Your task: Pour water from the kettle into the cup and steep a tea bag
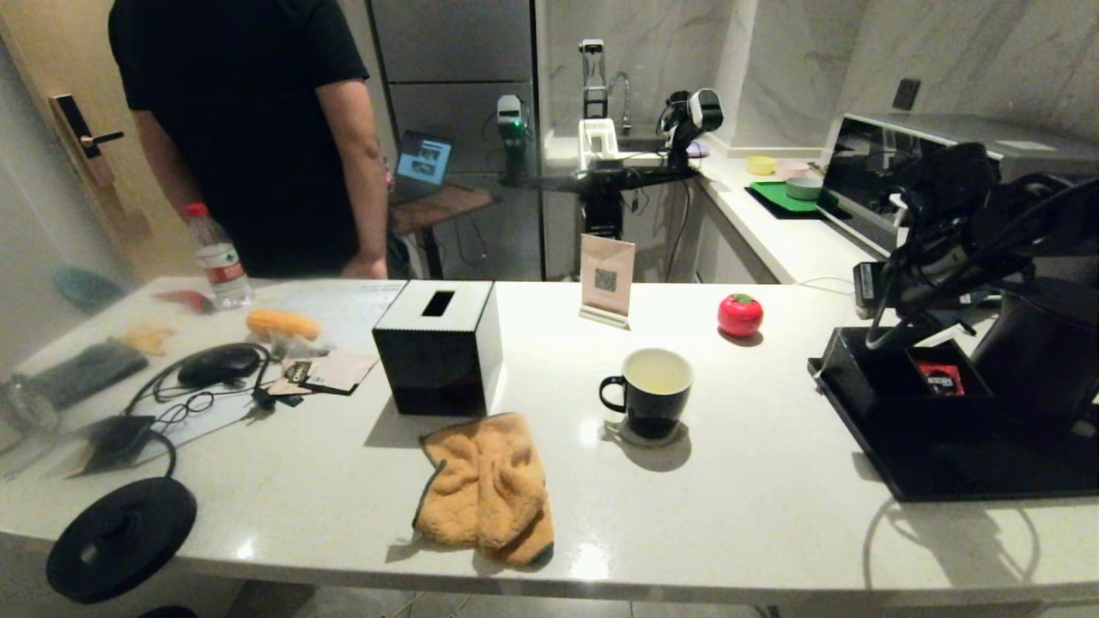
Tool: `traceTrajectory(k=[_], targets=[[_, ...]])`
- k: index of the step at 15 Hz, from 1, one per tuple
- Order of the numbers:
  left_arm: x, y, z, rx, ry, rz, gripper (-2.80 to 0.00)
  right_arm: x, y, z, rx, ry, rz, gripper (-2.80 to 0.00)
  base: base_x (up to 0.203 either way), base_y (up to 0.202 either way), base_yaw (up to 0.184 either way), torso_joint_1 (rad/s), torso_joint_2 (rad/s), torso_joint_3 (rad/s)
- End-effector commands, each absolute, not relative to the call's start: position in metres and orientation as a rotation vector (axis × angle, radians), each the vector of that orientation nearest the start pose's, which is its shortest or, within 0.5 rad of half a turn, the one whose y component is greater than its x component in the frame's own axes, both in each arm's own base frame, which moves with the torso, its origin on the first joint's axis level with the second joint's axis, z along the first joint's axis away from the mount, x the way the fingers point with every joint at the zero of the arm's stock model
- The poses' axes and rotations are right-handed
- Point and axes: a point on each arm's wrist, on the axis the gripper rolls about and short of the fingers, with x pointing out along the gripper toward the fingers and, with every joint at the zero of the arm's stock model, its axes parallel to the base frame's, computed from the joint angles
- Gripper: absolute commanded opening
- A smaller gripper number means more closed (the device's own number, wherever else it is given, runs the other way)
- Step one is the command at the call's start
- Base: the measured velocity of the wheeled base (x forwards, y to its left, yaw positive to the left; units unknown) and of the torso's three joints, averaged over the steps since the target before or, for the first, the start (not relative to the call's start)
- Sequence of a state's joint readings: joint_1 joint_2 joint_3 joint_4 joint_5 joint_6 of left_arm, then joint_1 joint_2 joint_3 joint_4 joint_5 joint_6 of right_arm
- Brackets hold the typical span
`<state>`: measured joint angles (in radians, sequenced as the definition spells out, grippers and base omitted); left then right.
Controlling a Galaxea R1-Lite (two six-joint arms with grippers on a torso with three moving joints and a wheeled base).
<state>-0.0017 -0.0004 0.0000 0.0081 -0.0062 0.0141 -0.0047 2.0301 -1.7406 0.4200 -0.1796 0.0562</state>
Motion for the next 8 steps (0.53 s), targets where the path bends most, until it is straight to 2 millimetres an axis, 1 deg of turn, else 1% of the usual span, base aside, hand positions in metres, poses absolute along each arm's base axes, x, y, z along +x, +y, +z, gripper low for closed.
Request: traceTrajectory(k=[1, 4, 8], targets=[[-0.023, 0.000, 0.075, 0.014, 0.008, -0.008, -2.80, 0.388, -0.003, 0.240, -0.007, 0.669, -0.189, -2.80, 0.000, 0.000, 0.000, 0.000, 0.00, 0.000], [-0.023, 0.000, 0.075, 0.014, 0.009, -0.008, -2.80, 0.376, 0.003, 0.255, -0.007, 0.623, -0.173, -2.80, 0.000, 0.000, 0.000, 0.000, 0.00, 0.000], [-0.023, 0.000, 0.075, 0.014, 0.009, -0.008, -2.80, 0.359, 0.010, 0.267, -0.011, 0.549, -0.148, -2.80, 0.000, 0.000, 0.000, 0.000, 0.00, 0.000]])
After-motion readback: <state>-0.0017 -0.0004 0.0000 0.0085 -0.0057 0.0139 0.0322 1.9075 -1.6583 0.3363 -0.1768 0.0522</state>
